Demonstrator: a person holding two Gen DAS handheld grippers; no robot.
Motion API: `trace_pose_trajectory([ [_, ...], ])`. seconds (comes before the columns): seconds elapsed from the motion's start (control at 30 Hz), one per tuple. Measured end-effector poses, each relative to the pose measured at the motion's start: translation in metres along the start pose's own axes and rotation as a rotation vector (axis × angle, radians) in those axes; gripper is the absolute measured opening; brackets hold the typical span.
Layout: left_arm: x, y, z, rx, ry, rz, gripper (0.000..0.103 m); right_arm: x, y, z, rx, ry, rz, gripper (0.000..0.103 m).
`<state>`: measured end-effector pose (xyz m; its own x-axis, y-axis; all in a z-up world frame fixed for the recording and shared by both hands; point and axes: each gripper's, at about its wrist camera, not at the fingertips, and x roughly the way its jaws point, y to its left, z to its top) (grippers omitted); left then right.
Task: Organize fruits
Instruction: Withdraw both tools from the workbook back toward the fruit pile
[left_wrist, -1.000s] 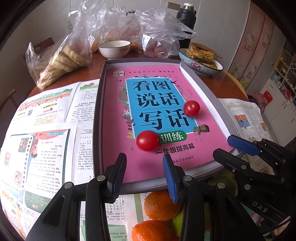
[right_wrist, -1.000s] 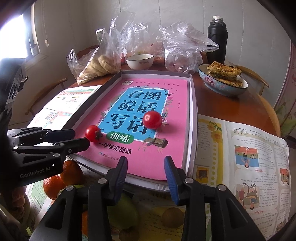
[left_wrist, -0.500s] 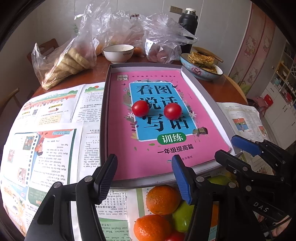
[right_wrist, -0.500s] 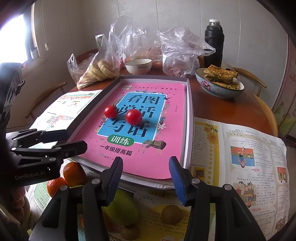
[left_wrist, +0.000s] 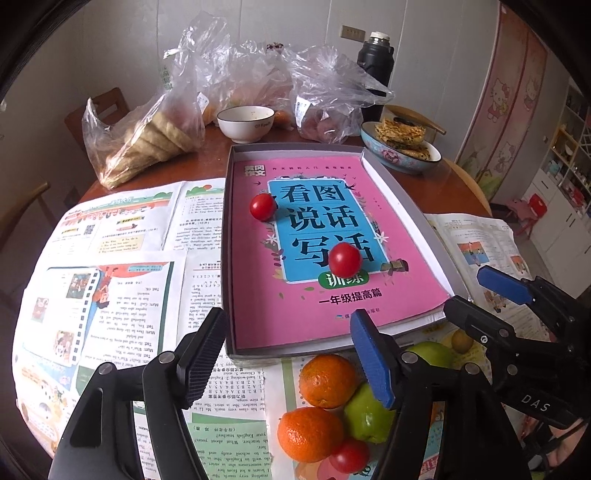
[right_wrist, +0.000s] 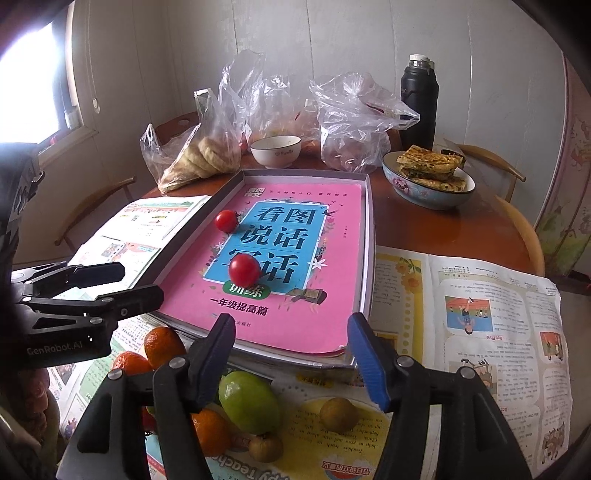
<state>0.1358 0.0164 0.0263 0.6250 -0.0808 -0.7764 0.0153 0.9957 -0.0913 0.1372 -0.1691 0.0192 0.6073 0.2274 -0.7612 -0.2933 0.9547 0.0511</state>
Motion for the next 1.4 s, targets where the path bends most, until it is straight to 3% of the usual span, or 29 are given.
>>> trace_pose_trajectory([
  [0.63, -0.025, 0.015, -0.023, 0.023, 0.002, 0.002, 0.071, -0.032, -0.007, -0.007, 0.005, -0.042, -0.028, 0.064],
  [1.4, -0.037, -0.006, -0.044, 0.101, -0.007, 0.045, 0.071, -0.043, -0.005, -0.031, -0.013, -0.02, -0.048, 0.065],
])
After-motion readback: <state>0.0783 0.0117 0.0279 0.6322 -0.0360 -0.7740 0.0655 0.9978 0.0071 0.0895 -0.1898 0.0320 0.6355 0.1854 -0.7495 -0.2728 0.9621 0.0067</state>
